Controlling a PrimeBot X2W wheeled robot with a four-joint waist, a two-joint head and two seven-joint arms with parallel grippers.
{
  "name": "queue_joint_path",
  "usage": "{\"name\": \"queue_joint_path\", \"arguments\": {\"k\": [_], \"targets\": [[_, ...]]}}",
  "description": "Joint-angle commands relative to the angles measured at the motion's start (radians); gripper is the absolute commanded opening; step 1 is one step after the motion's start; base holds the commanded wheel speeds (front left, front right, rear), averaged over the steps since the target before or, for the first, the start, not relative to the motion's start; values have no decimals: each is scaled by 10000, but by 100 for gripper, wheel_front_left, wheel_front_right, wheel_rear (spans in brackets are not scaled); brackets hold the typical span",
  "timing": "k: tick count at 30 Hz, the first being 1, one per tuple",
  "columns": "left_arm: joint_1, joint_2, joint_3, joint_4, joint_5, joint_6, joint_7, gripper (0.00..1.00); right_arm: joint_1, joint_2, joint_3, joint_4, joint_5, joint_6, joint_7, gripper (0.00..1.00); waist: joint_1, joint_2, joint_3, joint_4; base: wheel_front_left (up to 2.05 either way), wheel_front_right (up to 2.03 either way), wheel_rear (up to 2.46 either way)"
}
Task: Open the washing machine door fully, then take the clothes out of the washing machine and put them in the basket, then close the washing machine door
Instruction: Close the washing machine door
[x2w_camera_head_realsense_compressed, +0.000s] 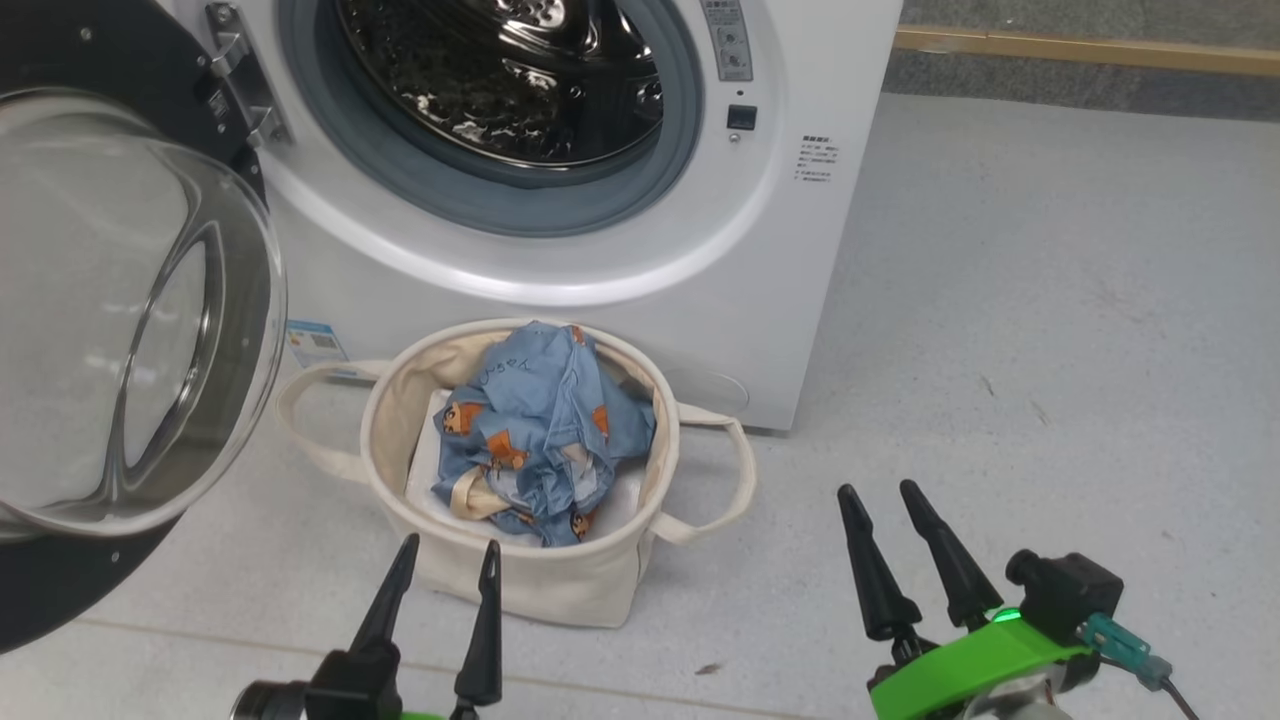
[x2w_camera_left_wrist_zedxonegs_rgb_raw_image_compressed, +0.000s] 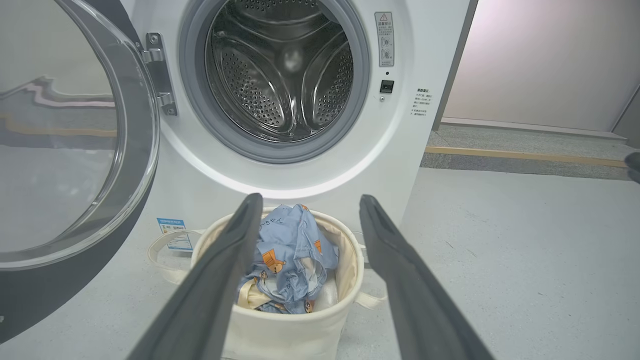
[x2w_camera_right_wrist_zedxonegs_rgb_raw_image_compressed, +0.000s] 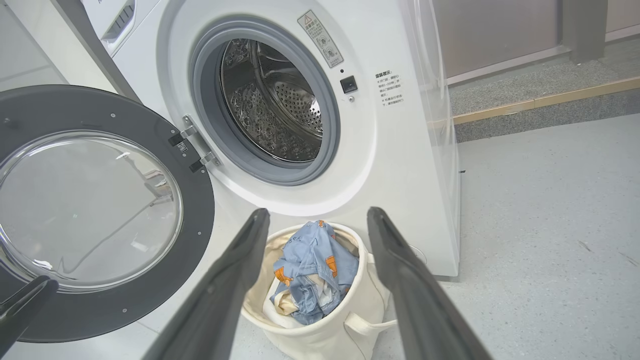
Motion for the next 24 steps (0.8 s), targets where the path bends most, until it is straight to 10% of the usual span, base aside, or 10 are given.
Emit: {"name": "queue_joint_path", "arguments": {"k": [1, 24], "targets": [[-296, 47, 285, -389, 75, 58, -49, 100, -337, 20, 230, -392, 37, 2, -122, 100, 0, -1, 73, 22, -41, 41, 0], [-416, 47, 246, -867, -45, 198, -49, 100, -661, 20, 364, -692, -395, 2, -122, 100, 0, -1, 558, 2432, -2, 2, 0]]}}
